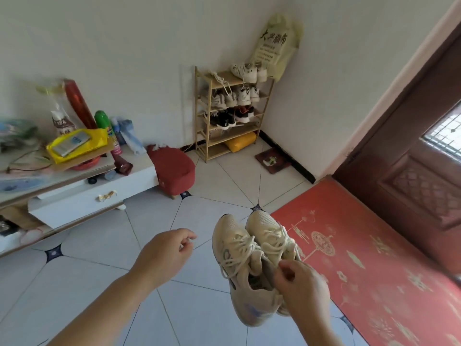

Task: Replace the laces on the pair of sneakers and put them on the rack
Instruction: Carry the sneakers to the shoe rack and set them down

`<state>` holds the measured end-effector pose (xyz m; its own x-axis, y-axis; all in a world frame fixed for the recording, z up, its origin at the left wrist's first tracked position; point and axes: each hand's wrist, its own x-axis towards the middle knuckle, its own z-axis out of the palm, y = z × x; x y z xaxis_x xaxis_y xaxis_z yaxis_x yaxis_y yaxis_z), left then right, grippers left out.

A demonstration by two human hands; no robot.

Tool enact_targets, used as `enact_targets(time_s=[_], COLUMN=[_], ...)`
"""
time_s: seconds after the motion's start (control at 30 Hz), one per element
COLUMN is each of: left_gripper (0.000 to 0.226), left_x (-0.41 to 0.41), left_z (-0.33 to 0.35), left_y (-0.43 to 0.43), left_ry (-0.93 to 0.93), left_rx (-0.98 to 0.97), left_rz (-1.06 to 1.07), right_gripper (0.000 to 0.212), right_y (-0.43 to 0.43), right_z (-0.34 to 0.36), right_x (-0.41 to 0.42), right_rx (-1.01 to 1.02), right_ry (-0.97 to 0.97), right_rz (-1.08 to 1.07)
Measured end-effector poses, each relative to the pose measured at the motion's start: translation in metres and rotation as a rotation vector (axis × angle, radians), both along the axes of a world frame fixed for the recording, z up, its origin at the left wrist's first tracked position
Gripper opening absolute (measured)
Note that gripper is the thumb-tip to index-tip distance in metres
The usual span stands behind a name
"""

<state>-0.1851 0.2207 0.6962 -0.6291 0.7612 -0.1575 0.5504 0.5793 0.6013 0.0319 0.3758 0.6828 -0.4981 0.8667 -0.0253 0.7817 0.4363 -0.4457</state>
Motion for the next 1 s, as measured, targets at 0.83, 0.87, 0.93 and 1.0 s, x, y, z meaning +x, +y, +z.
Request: enact_targets(time_s=[0.83, 0.87, 0.93, 1.0], left_gripper=[0.029, 0.028, 0.028, 0.028], left_x=[-0.215, -0.227, -0.25, -0.273], left_z=[0.048, 0.047, 0.044, 0.04], left_y=[0.331, 0.346, 0.377, 0.411], left_ry=[0.043, 0.043, 0.048, 0.059], left_rx=[0.029, 0.026, 0.01, -0.005], left_rz=[-0.005, 0.005, 0.027, 0.052], right_gripper=[0.027, 0.026, 0.024, 0.024], right_y=[0.312, 0.329, 0.364, 0.405], right_z=[0.05, 0.05, 0.05, 0.045], right_x=[-0.22, -0.232, -0.255, -0.28], right_rx=[-0.002, -0.005, -0.016, -0.034], right_ry=[0.064, 0.068, 0.096, 0.116], right_rz=[0.001, 0.001, 0.002, 0.026])
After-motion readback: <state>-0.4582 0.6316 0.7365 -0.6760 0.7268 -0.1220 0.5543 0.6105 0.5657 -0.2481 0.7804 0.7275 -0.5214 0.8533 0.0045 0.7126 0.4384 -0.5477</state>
